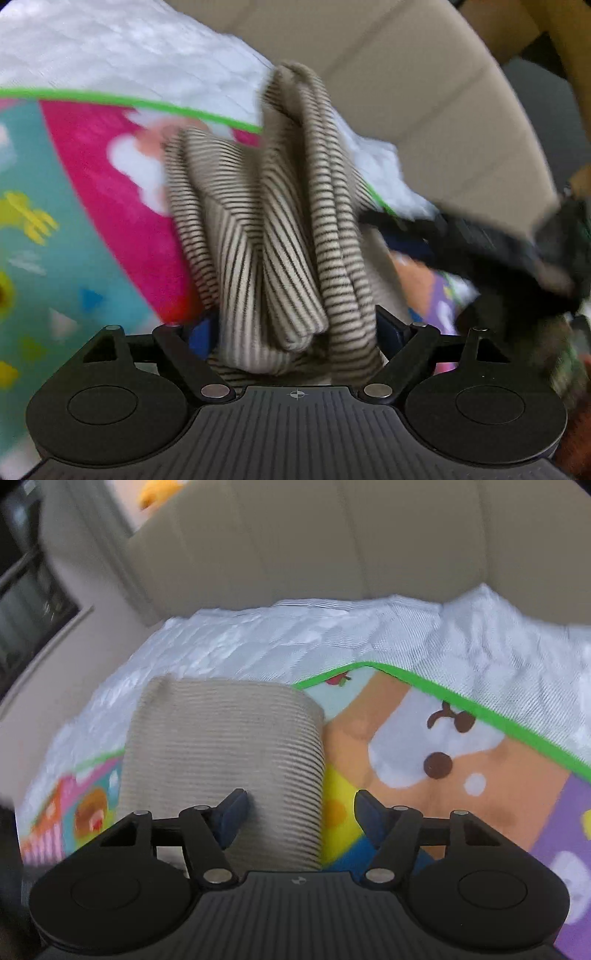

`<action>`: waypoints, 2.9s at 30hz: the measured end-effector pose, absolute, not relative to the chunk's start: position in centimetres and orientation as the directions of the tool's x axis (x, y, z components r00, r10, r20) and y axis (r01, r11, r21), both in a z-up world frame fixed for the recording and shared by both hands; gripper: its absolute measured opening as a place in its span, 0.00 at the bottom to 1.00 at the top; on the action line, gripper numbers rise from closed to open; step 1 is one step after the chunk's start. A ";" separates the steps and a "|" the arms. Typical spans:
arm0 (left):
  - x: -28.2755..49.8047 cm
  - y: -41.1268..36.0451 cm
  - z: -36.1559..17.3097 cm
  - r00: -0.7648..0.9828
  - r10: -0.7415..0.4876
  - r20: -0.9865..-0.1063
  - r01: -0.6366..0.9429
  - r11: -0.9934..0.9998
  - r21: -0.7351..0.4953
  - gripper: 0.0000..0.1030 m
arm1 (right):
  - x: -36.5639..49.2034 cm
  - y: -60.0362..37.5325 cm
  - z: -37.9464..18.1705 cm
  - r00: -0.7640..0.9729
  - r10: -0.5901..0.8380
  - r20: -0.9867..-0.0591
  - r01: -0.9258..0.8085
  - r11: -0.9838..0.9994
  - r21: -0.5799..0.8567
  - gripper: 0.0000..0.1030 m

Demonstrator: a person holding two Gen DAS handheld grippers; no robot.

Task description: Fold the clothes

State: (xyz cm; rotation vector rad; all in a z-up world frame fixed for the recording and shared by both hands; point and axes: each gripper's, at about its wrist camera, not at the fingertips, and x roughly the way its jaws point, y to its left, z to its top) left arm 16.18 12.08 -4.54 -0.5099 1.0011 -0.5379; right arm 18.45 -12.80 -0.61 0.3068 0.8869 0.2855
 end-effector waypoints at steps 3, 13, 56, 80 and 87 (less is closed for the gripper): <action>16.2 13.4 -4.4 0.445 -0.665 -0.600 0.176 0.722 -0.670 0.87 | 20.3 -11.7 0.0 0.624 0.330 -0.708 -0.148 0.940 0.308 0.64; 16.4 18.5 -3.5 0.639 -0.310 -0.704 -0.058 0.893 -0.446 0.95 | 10.5 -2.9 3.3 0.781 0.234 -0.579 -0.344 0.935 -0.086 0.69; 15.4 22.7 -1.4 0.693 -0.515 -0.505 -0.028 0.680 -0.733 0.78 | 4.8 7.1 -4.0 0.783 0.191 -0.592 -0.542 0.677 -0.498 0.30; 18.3 18.3 -4.0 0.622 -0.448 -0.642 0.050 0.841 -0.538 0.90 | 4.1 -1.5 2.0 0.821 0.258 -0.509 -0.410 0.887 -0.213 0.88; 19.1 18.1 -4.5 0.624 -0.455 -0.636 0.067 0.841 -0.536 0.93 | 6.6 -0.6 -3.3 0.737 0.190 -0.649 -0.366 0.919 -0.146 0.94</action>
